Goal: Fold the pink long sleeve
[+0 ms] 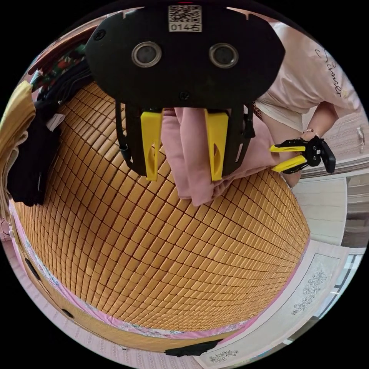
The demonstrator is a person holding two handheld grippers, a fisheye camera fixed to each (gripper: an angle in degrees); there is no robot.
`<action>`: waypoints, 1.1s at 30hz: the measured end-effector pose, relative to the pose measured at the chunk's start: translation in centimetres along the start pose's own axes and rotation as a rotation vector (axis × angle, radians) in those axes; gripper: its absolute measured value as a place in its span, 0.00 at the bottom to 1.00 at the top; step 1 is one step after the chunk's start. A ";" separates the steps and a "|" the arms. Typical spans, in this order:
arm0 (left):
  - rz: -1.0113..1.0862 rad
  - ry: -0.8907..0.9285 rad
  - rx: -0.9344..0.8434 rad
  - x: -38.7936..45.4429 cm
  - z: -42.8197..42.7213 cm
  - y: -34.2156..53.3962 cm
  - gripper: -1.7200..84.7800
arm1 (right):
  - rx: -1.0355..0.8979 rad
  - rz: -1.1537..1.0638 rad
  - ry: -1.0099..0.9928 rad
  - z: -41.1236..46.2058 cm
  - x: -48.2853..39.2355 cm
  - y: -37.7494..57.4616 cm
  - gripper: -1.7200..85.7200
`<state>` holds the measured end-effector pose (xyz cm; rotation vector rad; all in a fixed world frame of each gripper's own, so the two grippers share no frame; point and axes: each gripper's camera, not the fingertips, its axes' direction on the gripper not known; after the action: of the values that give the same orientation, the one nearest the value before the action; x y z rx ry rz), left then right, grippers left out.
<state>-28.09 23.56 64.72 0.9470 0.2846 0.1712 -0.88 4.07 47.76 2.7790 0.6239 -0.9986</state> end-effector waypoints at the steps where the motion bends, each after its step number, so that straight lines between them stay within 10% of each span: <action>1: -0.005 0.001 -0.002 -0.2 0.1 0.0 0.17 | -0.019 0.007 -0.035 1.4 0.6 -1.1 0.22; 8: -0.007 0.085 -0.002 -2.0 0.3 0.3 0.16 | -0.097 -0.050 -0.387 5.9 2.8 -3.9 0.12; 21: 0.052 0.036 0.041 -3.0 -3.2 2.8 0.05 | 0.049 -0.103 -0.310 5.2 -0.8 -1.7 0.10; 33: -0.495 -0.266 0.249 -25.0 -16.2 12.8 0.06 | -0.094 -0.593 -0.195 8.3 -35.0 -32.6 0.11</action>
<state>-57.13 36.72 70.40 1.1030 0.2899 -0.4508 -43.80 19.72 64.17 2.4097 1.4644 -1.2694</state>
